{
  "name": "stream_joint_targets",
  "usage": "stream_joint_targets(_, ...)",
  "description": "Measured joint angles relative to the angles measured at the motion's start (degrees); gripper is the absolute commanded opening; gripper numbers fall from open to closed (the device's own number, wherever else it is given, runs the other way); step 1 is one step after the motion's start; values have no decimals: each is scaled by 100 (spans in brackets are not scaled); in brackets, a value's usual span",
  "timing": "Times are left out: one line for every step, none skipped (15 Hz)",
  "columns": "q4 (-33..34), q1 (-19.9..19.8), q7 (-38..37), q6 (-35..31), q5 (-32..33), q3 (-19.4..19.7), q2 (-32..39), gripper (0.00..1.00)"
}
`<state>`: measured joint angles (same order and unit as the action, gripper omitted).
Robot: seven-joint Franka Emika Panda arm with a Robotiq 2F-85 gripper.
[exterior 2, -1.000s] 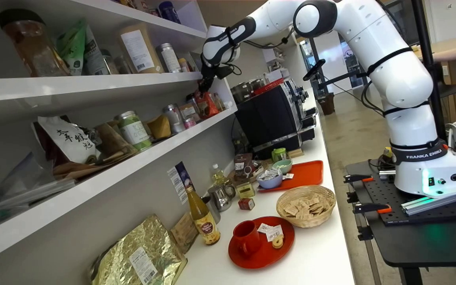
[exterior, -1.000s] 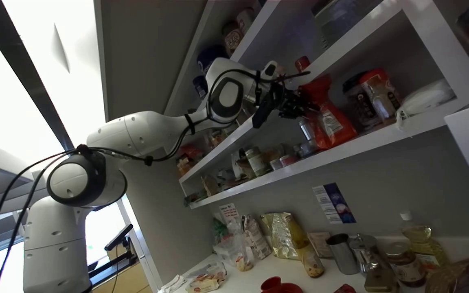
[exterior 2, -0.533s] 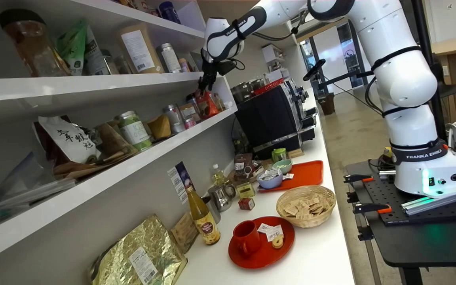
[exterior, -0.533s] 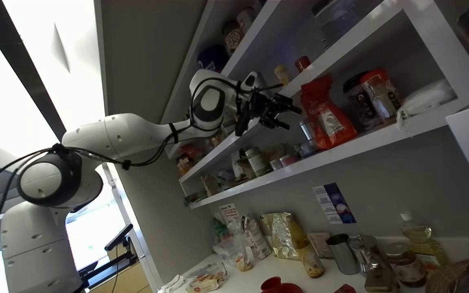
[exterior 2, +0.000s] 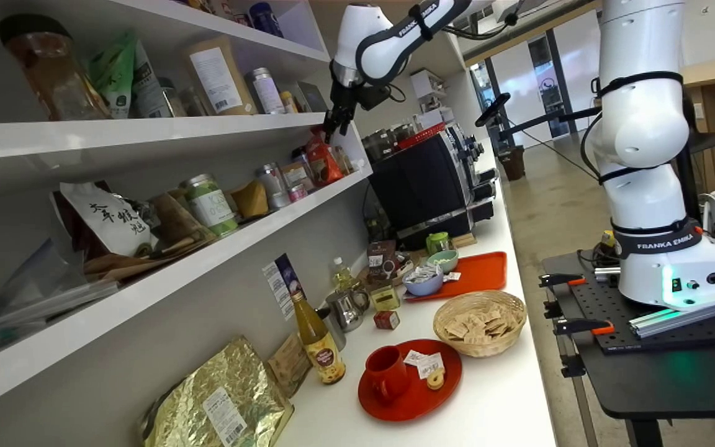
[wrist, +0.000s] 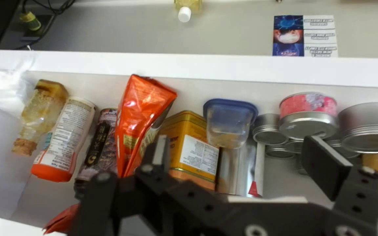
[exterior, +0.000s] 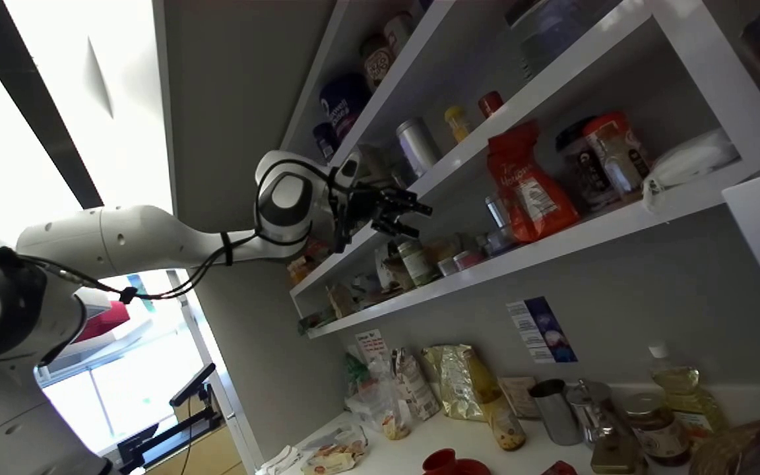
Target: Put the pack on the shelf
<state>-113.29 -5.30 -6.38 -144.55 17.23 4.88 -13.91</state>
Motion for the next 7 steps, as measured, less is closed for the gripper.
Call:
stream_joint_targets(-314, -15, -123, -11, 50, -100, -259, 100)
stream_joint_targets(-663, -34, -212, -56, 93, -212, -540, 100)
stream_joint_targets(-988, -52, -277, -124, 108, -317, -799, 100)
stream_joint_targets(-1330, -56, -351, -246, 108, -416, -1071, 100)
stream_joint_targets(-1666, -52, -391, -398, 101, -509, -1336, 100)
stream_joint_targets(-1974, -51, -423, -509, 100, -584, -1586, 100)
stream_joint_targets(-2182, -51, -446, -553, 100, -624, -1769, 100)
